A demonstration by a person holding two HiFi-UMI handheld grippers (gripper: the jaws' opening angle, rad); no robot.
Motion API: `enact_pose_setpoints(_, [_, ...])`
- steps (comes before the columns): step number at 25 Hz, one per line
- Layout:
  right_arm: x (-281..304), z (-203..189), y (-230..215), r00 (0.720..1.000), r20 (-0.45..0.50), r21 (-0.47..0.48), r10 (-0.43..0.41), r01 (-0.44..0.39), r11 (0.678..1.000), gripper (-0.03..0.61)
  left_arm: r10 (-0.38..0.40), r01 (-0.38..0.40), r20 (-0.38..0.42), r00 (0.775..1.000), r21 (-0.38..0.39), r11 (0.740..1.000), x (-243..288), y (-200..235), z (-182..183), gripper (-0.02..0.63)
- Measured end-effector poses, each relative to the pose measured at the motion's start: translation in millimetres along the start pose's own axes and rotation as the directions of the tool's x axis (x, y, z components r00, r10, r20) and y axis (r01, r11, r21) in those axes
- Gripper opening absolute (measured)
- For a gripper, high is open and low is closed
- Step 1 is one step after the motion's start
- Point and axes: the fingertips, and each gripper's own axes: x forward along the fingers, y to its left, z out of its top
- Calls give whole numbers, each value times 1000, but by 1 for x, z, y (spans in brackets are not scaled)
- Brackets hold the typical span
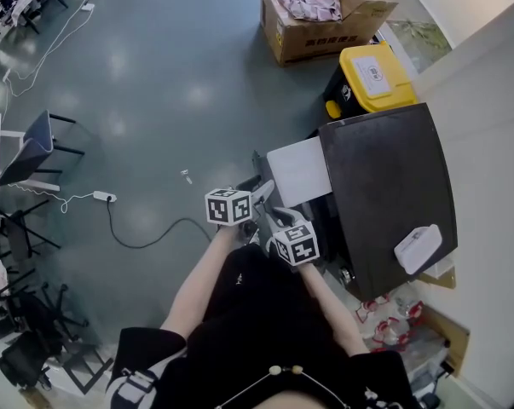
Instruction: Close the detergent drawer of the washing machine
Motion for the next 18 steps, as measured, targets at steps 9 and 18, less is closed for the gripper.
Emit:
enact_pose_setpoints(9, [-1, 1, -3, 1000, -1, 1, 4, -4, 1000, 64, 5, -5, -5, 1000, 3, 1000, 4, -1, 1, 183])
enact_pose_setpoints(18, [-9, 2, -20, 1000, 7, 17, -24, 24, 1000, 63, -4, 5, -22, 1000, 18, 1000, 19, -12, 3, 183])
